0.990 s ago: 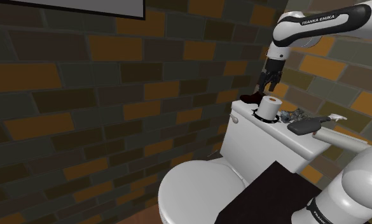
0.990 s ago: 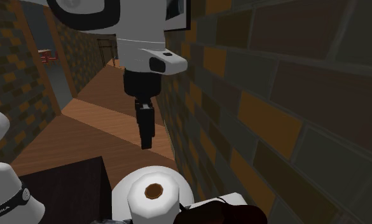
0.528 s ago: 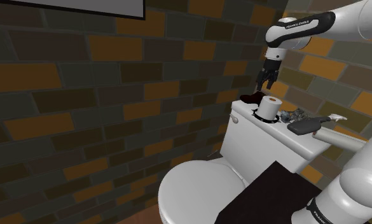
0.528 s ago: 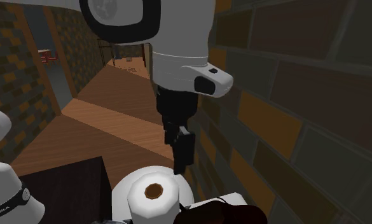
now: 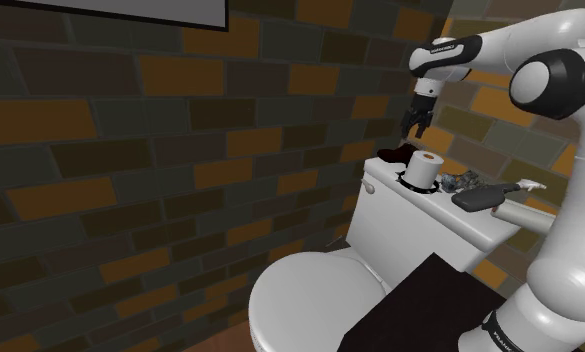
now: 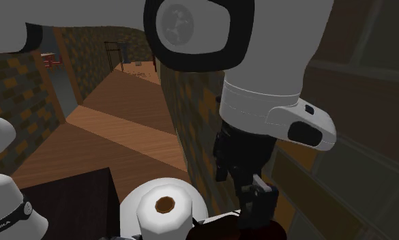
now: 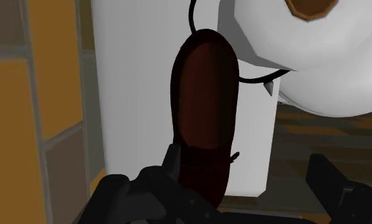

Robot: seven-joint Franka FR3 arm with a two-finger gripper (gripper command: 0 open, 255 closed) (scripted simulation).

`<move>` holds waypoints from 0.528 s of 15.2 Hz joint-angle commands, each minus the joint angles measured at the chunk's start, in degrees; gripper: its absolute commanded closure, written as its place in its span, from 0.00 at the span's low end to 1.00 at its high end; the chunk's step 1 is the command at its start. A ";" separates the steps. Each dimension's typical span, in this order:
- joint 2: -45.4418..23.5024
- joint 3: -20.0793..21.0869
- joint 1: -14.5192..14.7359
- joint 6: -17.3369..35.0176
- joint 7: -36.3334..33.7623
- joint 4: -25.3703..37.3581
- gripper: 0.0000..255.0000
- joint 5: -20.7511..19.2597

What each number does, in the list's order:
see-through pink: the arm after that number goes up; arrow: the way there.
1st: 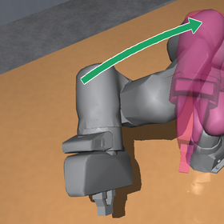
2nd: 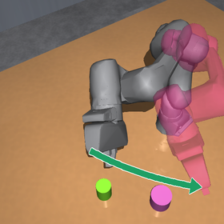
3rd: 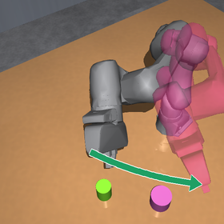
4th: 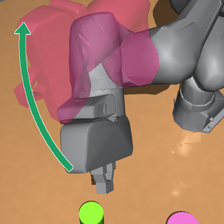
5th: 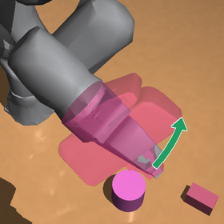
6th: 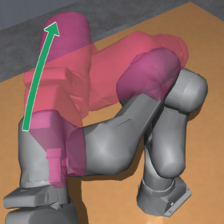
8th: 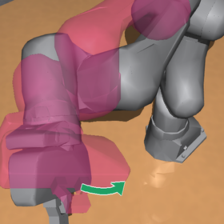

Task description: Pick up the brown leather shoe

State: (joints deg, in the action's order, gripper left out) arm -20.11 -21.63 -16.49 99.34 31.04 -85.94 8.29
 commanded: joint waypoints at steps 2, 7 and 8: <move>-7.20 0.17 -2.96 -2.64 1.69 9.31 0.00 2.72; -7.47 0.36 -2.72 1.05 1.96 5.85 0.00 2.88; -7.57 0.39 -2.67 1.76 2.03 5.22 0.00 2.93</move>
State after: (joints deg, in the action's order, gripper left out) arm -27.57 -21.26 -19.15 100.36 32.92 -80.09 11.16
